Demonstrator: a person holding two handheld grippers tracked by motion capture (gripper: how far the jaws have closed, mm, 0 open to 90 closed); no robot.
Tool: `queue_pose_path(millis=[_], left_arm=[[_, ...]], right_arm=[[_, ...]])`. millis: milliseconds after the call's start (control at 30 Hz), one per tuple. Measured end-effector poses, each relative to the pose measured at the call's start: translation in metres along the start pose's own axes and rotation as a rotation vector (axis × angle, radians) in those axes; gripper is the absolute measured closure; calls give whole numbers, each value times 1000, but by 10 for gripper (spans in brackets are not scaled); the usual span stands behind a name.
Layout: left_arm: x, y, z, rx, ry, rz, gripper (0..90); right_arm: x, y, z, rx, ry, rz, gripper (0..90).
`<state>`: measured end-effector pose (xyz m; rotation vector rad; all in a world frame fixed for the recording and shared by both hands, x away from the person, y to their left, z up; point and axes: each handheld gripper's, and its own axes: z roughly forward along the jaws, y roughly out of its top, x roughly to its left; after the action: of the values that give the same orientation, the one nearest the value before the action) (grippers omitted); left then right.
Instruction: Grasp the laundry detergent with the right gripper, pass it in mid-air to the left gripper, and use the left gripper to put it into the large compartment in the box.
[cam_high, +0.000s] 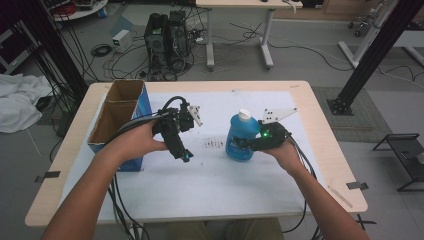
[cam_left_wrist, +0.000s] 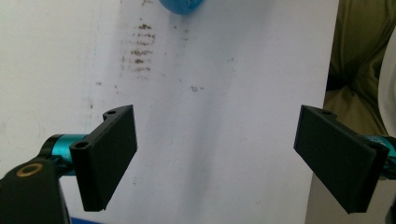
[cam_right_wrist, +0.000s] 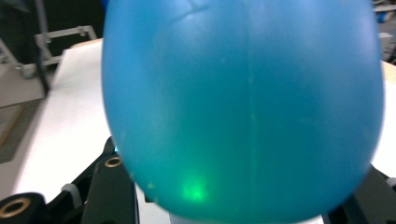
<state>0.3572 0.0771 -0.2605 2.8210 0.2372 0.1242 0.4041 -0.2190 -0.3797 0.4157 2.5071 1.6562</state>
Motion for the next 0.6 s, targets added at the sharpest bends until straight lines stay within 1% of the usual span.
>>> queue_pose_path(millis=[33,67,100,133,167,200,233,267,300,333,400,467,500,533,567,600], left_arm=[[1,3,-2,7,1,12,133],[1,6,-4,4,-1,19,133],[0,9,-5,-1,3,25,133],[0,13,-7,-2,-2,34,133],[0,16,-8,-5,-1,40,133],[0,19,-10,-10,-8,48,133],[0,23,-11,-9,-9,55,133],[0,25,-11,-14,-12,60,133],[0,29,-12,-9,-15,66,133],[0,32,-12,-5,-12,72,133],[-1,40,-12,2,-16,89,133],[-2,48,-11,9,-26,108,133],[-2,52,-11,22,-33,119,133],[-3,55,-11,20,-42,115,133],[-3,58,-11,22,-40,126,133],[-3,61,-11,24,-40,131,133]], right_arm=[[2,1,-2,4,9,-3,435],[3,3,-4,6,14,-24,434],[9,4,-8,49,43,39,435],[10,5,-10,49,56,8,435],[9,7,-12,28,55,-32,435],[9,8,-12,25,67,-50,435],[12,8,-12,13,78,-44,435],[14,9,-12,15,94,-51,435],[15,9,-13,22,103,-51,435],[16,10,-13,22,127,-69,435],[18,12,-13,27,154,-70,435],[21,15,-13,42,180,-93,436],[22,15,-12,48,188,-85,436],[24,17,-12,56,203,-90,436],[26,17,-13,79,216,-73,436],[26,18,-11,67,220,-79,436]])
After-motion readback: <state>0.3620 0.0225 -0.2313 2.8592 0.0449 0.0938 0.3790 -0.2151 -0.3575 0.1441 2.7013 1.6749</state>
